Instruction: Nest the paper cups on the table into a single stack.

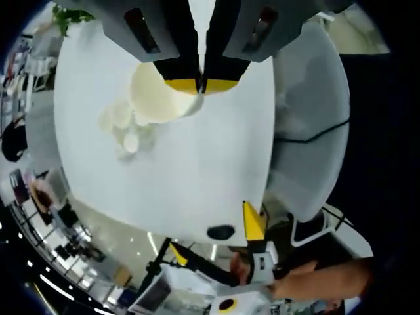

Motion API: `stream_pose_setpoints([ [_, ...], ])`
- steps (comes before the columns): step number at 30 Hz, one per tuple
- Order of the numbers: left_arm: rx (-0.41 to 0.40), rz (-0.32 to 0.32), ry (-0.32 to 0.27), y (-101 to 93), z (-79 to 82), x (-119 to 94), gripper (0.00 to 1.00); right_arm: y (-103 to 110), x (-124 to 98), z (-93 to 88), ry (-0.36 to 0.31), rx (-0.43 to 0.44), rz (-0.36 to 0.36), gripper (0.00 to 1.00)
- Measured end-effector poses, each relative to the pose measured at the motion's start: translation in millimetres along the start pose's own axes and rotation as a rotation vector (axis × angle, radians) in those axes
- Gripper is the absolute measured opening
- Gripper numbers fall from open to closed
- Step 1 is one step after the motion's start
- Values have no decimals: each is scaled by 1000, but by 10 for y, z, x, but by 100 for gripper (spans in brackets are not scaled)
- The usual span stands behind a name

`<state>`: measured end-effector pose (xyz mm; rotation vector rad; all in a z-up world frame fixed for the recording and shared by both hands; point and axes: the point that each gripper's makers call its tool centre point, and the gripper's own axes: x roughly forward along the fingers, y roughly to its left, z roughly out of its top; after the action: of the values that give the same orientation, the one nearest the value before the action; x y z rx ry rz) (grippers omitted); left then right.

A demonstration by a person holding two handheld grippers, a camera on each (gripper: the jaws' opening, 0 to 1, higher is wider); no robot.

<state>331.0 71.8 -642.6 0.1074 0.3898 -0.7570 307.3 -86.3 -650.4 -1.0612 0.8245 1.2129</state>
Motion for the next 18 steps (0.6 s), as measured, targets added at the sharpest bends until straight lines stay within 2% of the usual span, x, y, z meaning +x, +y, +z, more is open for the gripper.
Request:
stream_pose_setpoints([
  [18, -15, 18, 7, 40, -76, 3, 98, 237, 310, -37, 10, 3, -21, 0],
])
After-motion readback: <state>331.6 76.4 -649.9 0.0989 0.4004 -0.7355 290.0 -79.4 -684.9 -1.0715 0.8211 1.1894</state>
